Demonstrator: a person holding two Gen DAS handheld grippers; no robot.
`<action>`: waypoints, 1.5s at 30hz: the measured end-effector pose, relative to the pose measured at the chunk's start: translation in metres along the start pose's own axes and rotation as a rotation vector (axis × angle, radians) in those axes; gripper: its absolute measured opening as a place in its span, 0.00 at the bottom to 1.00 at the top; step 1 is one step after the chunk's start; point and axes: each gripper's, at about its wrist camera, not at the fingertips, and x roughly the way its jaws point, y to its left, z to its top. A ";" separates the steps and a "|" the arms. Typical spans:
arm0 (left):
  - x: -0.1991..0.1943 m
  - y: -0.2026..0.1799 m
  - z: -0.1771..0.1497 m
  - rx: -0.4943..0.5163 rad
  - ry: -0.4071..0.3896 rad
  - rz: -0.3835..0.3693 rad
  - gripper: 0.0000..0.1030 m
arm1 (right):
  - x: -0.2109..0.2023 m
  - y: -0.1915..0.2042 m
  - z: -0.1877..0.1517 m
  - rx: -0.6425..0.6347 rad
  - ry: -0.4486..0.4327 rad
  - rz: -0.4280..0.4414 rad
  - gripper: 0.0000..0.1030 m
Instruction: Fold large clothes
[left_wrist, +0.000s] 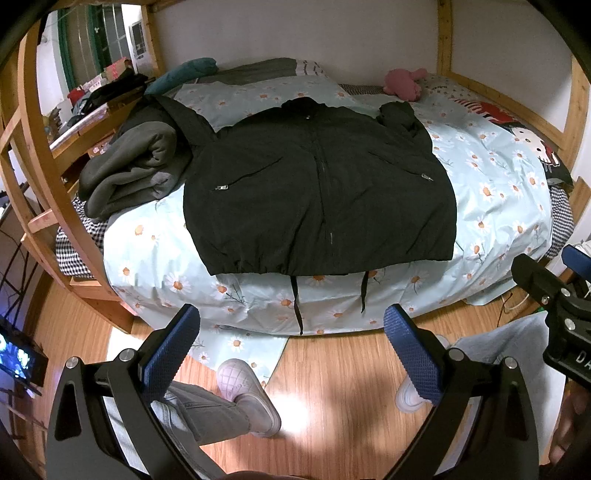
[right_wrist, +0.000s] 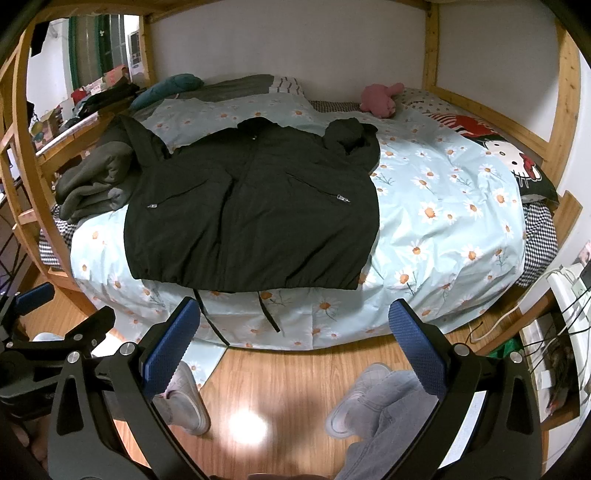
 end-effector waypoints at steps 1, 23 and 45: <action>0.000 0.000 0.000 0.000 0.001 -0.001 0.95 | 0.000 0.000 0.000 0.000 0.001 0.000 0.97; -0.001 0.000 -0.001 -0.001 0.003 0.000 0.95 | 0.000 0.000 0.000 -0.001 -0.001 0.000 0.97; 0.006 -0.004 -0.010 0.001 -0.001 0.001 0.95 | -0.004 0.003 0.002 -0.004 -0.007 0.003 0.97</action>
